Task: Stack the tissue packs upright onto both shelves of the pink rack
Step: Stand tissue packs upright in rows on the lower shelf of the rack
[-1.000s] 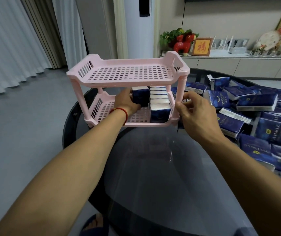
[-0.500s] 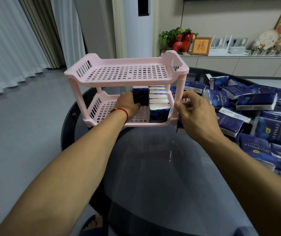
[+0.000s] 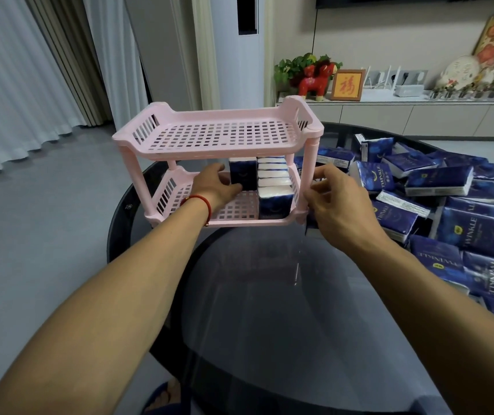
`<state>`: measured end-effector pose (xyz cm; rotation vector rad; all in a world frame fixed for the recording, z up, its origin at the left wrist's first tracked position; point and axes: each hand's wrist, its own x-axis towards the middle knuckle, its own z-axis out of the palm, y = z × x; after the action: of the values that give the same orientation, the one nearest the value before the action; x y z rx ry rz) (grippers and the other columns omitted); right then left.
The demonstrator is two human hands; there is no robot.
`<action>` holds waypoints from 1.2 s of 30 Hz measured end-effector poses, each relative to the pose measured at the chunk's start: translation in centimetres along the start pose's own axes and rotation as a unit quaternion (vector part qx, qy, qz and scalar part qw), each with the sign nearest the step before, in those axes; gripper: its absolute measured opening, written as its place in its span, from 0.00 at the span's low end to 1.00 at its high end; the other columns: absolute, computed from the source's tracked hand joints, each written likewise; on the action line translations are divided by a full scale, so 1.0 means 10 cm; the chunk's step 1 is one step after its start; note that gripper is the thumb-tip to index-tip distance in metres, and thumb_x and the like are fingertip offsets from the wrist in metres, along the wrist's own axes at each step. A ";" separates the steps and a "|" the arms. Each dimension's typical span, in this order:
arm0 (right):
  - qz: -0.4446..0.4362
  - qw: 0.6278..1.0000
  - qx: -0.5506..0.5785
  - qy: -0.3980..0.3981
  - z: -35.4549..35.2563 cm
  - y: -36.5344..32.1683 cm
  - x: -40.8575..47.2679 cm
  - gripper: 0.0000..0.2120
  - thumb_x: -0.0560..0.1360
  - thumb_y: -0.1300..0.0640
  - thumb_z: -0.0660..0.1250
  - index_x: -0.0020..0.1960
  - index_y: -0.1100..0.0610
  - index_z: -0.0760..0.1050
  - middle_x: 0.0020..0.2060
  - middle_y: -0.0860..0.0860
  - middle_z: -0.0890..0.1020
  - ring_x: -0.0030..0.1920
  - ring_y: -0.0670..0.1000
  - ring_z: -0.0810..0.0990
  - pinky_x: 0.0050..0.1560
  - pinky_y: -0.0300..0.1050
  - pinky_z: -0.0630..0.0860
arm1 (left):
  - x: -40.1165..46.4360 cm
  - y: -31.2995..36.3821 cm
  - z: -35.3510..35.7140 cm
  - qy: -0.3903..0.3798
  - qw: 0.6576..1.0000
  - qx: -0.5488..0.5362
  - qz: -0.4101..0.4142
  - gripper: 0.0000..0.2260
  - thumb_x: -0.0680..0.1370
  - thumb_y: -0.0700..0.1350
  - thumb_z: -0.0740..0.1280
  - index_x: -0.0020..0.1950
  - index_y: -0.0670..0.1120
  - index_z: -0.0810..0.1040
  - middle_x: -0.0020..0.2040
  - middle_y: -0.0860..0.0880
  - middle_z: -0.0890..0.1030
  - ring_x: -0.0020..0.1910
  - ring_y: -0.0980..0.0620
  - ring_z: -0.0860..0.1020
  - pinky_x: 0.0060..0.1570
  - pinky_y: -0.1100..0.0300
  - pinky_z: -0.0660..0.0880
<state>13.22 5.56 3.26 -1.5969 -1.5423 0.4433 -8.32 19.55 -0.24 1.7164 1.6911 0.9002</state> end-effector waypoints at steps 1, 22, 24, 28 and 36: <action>0.003 1.000 -0.012 -0.005 -0.02 0.00 -0.02 0.08 0.82 0.60 0.64 0.59 0.51 0.75 0.45 0.40 0.79 0.45 0.46 0.80 0.47 0.48 0.83 | -0.02 0.03 -0.02 0.002 1.000 0.004 -0.006 0.30 0.75 0.48 0.76 0.75 0.46 0.72 0.63 0.48 0.82 0.60 0.47 0.81 0.65 0.48 0.78; 0.068 0.963 -0.251 0.068 -0.84 0.23 -0.43 0.11 0.76 0.58 0.66 0.57 0.50 0.81 0.49 0.54 0.86 0.55 0.61 0.81 0.56 0.56 0.74 | -1.99 0.75 0.01 0.067 0.962 -0.008 0.265 0.14 0.71 0.30 0.68 0.50 0.47 0.82 0.52 0.53 0.79 0.55 0.53 0.78 0.59 0.61 0.74; 0.066 0.995 -0.074 0.031 -0.95 0.13 -0.49 0.08 0.78 0.57 0.67 0.55 0.55 0.82 0.48 0.55 0.87 0.50 0.60 0.83 0.51 0.61 0.80 | -2.03 0.84 0.07 0.018 0.977 -0.061 0.204 0.14 0.74 0.34 0.69 0.53 0.50 0.83 0.53 0.55 0.80 0.53 0.58 0.79 0.54 0.65 0.78; 0.121 0.948 0.270 -0.121 -1.02 -0.12 -0.67 0.13 0.84 0.60 0.62 0.59 0.68 0.79 0.54 0.63 0.84 0.50 0.56 0.83 0.50 0.48 0.82 | -2.05 0.97 0.21 -0.082 0.970 -0.224 0.051 0.11 0.78 0.43 0.73 0.60 0.52 0.81 0.54 0.55 0.84 0.52 0.59 0.83 0.52 0.60 0.82; 0.078 0.980 0.109 -0.149 -1.07 -0.19 -0.80 0.11 0.84 0.58 0.62 0.59 0.56 0.82 0.48 0.53 0.87 0.49 0.52 0.86 0.51 0.51 0.84 | -2.01 0.99 0.31 -0.129 0.942 -0.311 -0.011 0.12 0.78 0.42 0.73 0.61 0.48 0.81 0.54 0.48 0.86 0.54 0.47 0.85 0.52 0.47 0.84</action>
<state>18.66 -5.69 8.46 -1.5348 -1.5276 0.9428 0.68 -0.77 4.13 1.3074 1.0913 1.0115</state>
